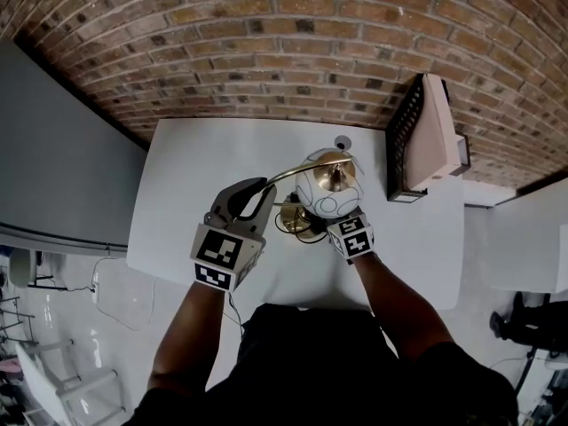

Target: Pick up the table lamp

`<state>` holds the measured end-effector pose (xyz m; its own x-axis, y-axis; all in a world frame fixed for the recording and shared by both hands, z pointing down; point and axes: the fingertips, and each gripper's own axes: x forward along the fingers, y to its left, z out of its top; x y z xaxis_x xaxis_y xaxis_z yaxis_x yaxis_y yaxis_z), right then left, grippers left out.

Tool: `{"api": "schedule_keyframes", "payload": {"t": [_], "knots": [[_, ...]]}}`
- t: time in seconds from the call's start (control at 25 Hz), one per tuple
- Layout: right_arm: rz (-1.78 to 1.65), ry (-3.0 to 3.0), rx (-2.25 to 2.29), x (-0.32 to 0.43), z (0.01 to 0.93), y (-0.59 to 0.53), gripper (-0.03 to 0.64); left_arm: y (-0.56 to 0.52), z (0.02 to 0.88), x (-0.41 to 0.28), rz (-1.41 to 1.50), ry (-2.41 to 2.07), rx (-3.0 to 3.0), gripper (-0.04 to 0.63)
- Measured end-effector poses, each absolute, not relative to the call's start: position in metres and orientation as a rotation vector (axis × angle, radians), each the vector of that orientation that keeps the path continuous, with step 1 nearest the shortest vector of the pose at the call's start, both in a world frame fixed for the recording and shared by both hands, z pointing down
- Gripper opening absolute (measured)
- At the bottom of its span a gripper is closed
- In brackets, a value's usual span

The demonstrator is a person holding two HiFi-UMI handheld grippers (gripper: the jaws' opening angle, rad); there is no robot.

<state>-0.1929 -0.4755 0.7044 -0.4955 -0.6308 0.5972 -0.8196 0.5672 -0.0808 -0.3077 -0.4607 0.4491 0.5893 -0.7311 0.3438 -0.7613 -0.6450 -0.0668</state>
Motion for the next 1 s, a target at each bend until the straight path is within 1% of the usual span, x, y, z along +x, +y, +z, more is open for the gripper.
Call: {"api": "schedule_keyframes", "payload": {"t": [0.24,1.0], "knots": [[0.515,-2.306,1.135,-0.1929,0.7084,-0.4771,0.055,-0.4639,0.4537,-0.3060,0.572,-1.300,2.707,0.040],[0.589,-2.346,1.160,-0.1935,0.7115,-0.4797,0.049,-0.4632,0.4540,-0.3068,0.553,-1.281,2.703,0.040]]}}
